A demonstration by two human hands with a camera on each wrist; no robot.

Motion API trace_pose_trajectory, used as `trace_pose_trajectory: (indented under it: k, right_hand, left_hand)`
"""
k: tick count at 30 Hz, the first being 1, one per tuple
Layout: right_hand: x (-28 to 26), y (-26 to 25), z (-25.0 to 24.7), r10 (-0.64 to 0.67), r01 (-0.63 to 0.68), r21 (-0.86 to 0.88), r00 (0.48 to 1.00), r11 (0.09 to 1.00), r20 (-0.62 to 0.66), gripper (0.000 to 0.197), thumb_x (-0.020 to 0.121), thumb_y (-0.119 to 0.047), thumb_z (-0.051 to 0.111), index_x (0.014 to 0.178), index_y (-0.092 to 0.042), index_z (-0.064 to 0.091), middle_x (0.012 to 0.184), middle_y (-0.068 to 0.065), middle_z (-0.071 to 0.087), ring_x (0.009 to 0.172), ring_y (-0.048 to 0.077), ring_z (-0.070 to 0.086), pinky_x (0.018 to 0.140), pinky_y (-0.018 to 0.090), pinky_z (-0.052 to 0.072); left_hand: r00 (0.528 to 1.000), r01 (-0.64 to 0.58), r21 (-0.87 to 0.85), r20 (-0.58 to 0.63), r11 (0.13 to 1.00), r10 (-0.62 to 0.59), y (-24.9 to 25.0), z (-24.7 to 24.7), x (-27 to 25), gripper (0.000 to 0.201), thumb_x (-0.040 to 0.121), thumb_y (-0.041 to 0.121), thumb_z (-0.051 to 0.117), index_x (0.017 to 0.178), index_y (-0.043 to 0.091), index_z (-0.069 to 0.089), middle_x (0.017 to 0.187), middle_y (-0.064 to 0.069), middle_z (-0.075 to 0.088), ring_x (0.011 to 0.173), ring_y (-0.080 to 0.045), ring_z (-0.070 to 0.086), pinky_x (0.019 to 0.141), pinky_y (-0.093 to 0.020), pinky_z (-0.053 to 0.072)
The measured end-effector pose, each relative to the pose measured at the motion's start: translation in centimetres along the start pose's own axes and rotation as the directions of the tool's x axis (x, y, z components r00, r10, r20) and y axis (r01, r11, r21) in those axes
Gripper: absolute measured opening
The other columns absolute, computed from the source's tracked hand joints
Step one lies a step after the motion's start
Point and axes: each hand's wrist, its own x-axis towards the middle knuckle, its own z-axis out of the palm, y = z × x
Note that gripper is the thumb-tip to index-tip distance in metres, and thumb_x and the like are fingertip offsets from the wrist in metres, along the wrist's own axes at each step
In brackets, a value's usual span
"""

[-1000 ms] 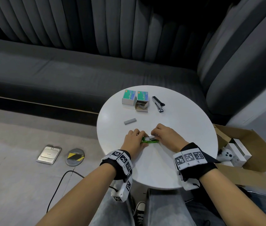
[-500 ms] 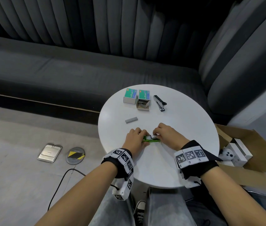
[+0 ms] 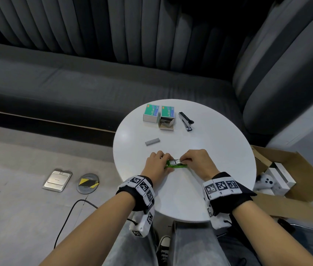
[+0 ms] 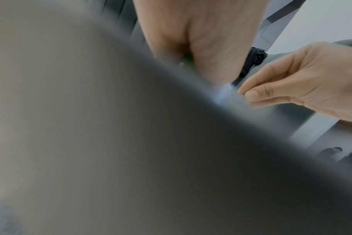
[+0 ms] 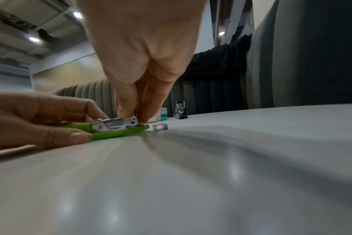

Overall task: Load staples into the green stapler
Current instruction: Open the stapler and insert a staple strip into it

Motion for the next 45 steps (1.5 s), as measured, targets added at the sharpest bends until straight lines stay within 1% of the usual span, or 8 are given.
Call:
trace_pose_trajectory:
  k: [3, 9, 13, 16, 29, 35, 41, 45]
  right_hand:
    - [-0.1, 0.4, 0.3, 0.138, -0.115, 0.240, 0.987, 0.964, -0.082, 0.016, 0.081, -0.001, 0.062, 0.093, 0.000, 0.073, 0.097, 0.015, 0.073, 0.088, 0.017, 0.062, 0.079, 0.006, 0.043]
    - [0.7, 1.2, 0.4, 0.410, -0.344, 0.608, 0.912, 0.716, 0.033, 0.012, 0.073, 0.005, 0.070, 0.076, -0.006, 0.071, 0.074, 0.007, 0.064, 0.083, 0.028, 0.064, 0.087, 0.036, 0.054]
    - [1.1, 1.5, 0.1, 0.442, -0.430, 0.720, 0.877, 0.546, 0.188, 0.012, 0.074, 0.009, 0.068, 0.069, -0.002, 0.066, 0.071, 0.013, 0.060, 0.068, 0.022, 0.060, 0.068, 0.021, 0.059]
    - [1.5, 1.5, -0.1, 0.440, -0.452, 0.703, 0.871, 0.548, 0.217, 0.005, 0.075, 0.010, 0.067, 0.079, 0.008, 0.067, 0.068, 0.013, 0.060, 0.063, 0.019, 0.060, 0.059, 0.014, 0.057]
    - [2.2, 0.7, -0.2, 0.511, -0.511, 0.579, 0.840, 0.636, 0.180, 0.019, 0.068, 0.009, 0.074, 0.060, -0.007, 0.068, 0.067, 0.011, 0.063, 0.063, 0.020, 0.061, 0.057, 0.017, 0.057]
    - [1.8, 0.3, -0.1, 0.495, -0.475, 0.529, 0.861, 0.704, 0.115, 0.012, 0.070, 0.007, 0.073, 0.082, 0.004, 0.072, 0.068, 0.009, 0.062, 0.067, 0.020, 0.061, 0.057, 0.015, 0.056]
    - [1.5, 1.2, 0.1, 0.464, -0.479, 0.583, 0.866, 0.656, 0.189, 0.021, 0.069, 0.008, 0.073, 0.063, -0.012, 0.069, 0.076, 0.012, 0.066, 0.081, 0.026, 0.063, 0.090, 0.035, 0.054]
    - [1.4, 0.9, 0.1, 0.488, -0.484, 0.579, 0.857, 0.656, 0.163, 0.013, 0.069, 0.008, 0.073, 0.072, -0.004, 0.071, 0.072, 0.009, 0.064, 0.077, 0.023, 0.062, 0.078, 0.026, 0.057]
  left_hand:
    - [1.000, -0.003, -0.002, -0.007, 1.000, 0.003, -0.1, 0.0, -0.2, 0.029, 0.085, 0.027, 0.057, 0.112, 0.017, 0.054, 0.111, -0.008, 0.052, 0.104, -0.028, 0.042, 0.089, -0.034, 0.034]
    - [1.000, -0.013, 0.027, 0.008, 1.000, 0.012, -0.1, 0.1, 0.2, 0.032, 0.086, 0.028, 0.058, 0.115, 0.017, 0.054, 0.114, -0.010, 0.052, 0.104, -0.028, 0.043, 0.087, -0.034, 0.034]
    - [1.000, -0.021, 0.029, -0.001, 0.999, 0.021, -0.1, 0.1, 0.1, 0.032, 0.086, 0.029, 0.057, 0.116, 0.017, 0.054, 0.114, -0.009, 0.052, 0.104, -0.028, 0.043, 0.086, -0.032, 0.032]
    - [1.000, -0.016, 0.024, -0.011, 1.000, 0.017, -0.1, 0.2, 0.1, 0.031, 0.086, 0.028, 0.057, 0.115, 0.017, 0.054, 0.113, -0.009, 0.052, 0.103, -0.027, 0.042, 0.086, -0.031, 0.032]
    - [1.000, 0.001, 0.026, -0.004, 1.000, -0.001, 0.1, 0.2, 0.0, 0.029, 0.087, 0.026, 0.056, 0.114, 0.017, 0.053, 0.113, -0.009, 0.051, 0.104, -0.028, 0.041, 0.087, -0.034, 0.032]
    - [1.000, -0.012, 0.028, -0.004, 1.000, 0.012, -0.1, 0.1, -0.1, 0.029, 0.087, 0.028, 0.055, 0.114, 0.017, 0.053, 0.112, -0.008, 0.051, 0.104, -0.028, 0.041, 0.087, -0.033, 0.032]
    - [1.000, -0.002, 0.028, 0.010, 1.000, 0.002, 0.0, 0.0, 0.1, 0.030, 0.087, 0.027, 0.056, 0.114, 0.017, 0.053, 0.113, -0.009, 0.051, 0.105, -0.028, 0.042, 0.090, -0.035, 0.033]
    - [1.000, -0.006, 0.016, 0.002, 1.000, 0.006, -0.1, 0.1, 0.0, 0.028, 0.086, 0.027, 0.056, 0.113, 0.017, 0.053, 0.112, -0.009, 0.051, 0.105, -0.028, 0.041, 0.090, -0.035, 0.034]
